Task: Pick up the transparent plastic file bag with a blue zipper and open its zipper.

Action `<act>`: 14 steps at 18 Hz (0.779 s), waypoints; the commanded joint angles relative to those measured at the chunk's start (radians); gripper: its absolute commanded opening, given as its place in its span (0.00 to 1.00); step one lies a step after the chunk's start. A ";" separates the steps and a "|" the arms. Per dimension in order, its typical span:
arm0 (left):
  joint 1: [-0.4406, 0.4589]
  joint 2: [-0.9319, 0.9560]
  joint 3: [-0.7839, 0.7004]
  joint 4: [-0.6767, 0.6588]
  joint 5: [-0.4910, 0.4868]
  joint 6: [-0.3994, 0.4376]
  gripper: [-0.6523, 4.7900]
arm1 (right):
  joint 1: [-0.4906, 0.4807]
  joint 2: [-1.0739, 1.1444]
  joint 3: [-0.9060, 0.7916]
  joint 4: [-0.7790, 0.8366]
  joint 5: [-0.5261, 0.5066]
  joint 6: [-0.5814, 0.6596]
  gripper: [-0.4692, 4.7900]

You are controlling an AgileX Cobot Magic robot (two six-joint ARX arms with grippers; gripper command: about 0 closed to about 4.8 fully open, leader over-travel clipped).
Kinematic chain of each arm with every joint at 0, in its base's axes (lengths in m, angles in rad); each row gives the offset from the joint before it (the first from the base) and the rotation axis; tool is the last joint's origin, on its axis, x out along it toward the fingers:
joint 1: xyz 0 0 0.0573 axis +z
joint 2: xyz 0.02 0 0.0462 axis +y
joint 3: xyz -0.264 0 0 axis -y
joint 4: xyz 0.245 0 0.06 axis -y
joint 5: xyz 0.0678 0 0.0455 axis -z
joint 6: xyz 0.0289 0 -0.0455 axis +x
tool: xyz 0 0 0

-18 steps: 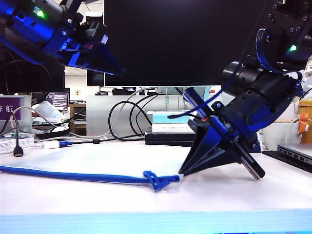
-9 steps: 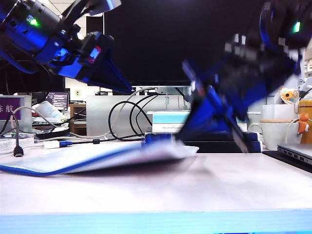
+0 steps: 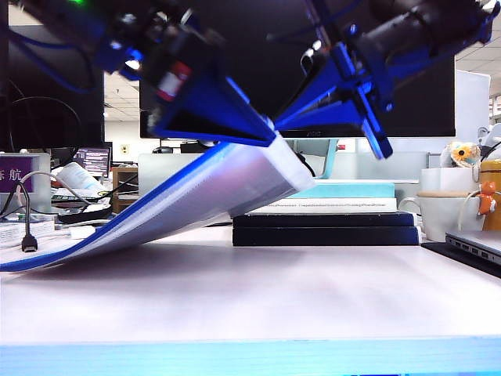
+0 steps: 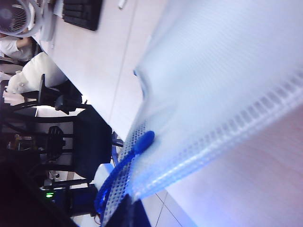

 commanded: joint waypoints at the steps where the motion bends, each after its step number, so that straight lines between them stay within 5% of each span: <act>1: -0.005 -0.002 0.003 0.034 -0.120 0.003 0.73 | 0.001 -0.020 0.006 -0.017 -0.056 0.006 0.07; 4: -0.005 -0.002 0.003 0.034 -0.165 0.002 0.73 | 0.003 -0.060 0.007 -0.063 -0.072 -0.021 0.07; 10: -0.007 -0.116 0.011 0.168 -0.151 -0.040 0.75 | 0.003 -0.252 0.007 -0.203 0.164 -0.268 0.07; 14: -0.007 -0.272 0.011 0.196 0.009 -0.042 0.75 | 0.006 -0.325 0.019 -0.107 0.230 -0.287 0.07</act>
